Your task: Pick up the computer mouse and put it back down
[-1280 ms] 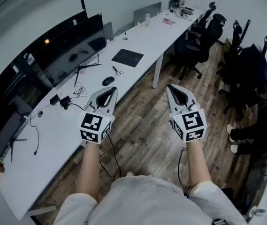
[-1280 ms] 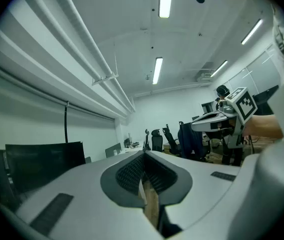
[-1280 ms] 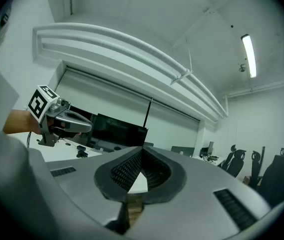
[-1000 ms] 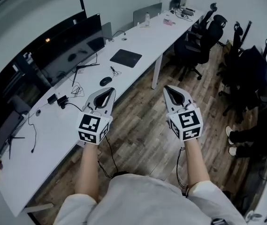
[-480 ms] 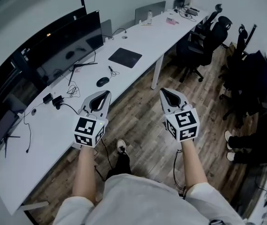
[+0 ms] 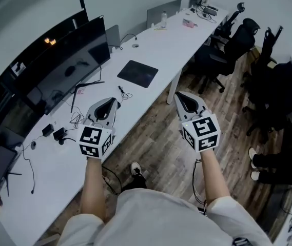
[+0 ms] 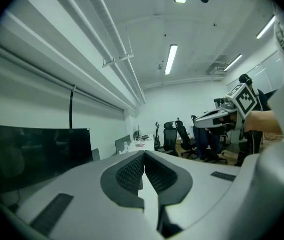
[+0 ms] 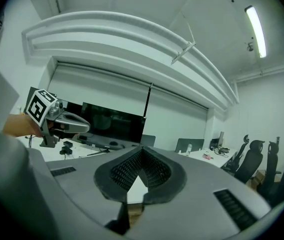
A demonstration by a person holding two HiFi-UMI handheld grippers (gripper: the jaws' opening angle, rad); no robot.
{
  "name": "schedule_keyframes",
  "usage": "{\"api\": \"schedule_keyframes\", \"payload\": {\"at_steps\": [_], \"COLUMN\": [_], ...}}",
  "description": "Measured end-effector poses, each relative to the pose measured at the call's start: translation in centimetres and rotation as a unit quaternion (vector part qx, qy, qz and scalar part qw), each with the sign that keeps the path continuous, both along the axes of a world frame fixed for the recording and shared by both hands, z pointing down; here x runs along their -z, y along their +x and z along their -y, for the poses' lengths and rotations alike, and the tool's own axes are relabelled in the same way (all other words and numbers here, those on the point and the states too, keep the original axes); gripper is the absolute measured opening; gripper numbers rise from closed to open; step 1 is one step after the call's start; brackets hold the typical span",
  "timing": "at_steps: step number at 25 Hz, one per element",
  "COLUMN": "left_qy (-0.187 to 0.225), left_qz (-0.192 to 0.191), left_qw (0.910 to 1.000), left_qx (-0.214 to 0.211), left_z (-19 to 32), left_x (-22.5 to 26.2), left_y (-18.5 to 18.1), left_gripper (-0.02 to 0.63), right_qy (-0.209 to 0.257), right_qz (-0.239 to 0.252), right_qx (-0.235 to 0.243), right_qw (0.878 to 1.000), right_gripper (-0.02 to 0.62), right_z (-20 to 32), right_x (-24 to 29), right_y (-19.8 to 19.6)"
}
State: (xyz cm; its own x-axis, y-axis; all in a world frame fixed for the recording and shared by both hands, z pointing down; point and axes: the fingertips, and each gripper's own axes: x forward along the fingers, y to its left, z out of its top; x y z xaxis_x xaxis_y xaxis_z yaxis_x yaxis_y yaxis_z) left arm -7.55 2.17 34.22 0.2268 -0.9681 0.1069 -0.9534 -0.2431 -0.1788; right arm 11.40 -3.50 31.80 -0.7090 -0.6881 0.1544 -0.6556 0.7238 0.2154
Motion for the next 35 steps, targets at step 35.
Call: {"api": "schedule_keyframes", "payload": {"at_steps": [35], "left_qy": [-0.341], "left_qz": [0.013], "left_qw": [0.9396], "left_qx": [-0.03], "left_z": [17.9], "left_x": [-29.5], "left_y": [-14.4], "left_gripper": [0.198], "right_qy": [-0.17], "right_qz": [-0.087], "right_qx": [0.06], "right_qw": [0.98], "right_gripper": [0.014], "right_z": [18.8], "right_x": [-18.1], "right_y": [-16.9]}}
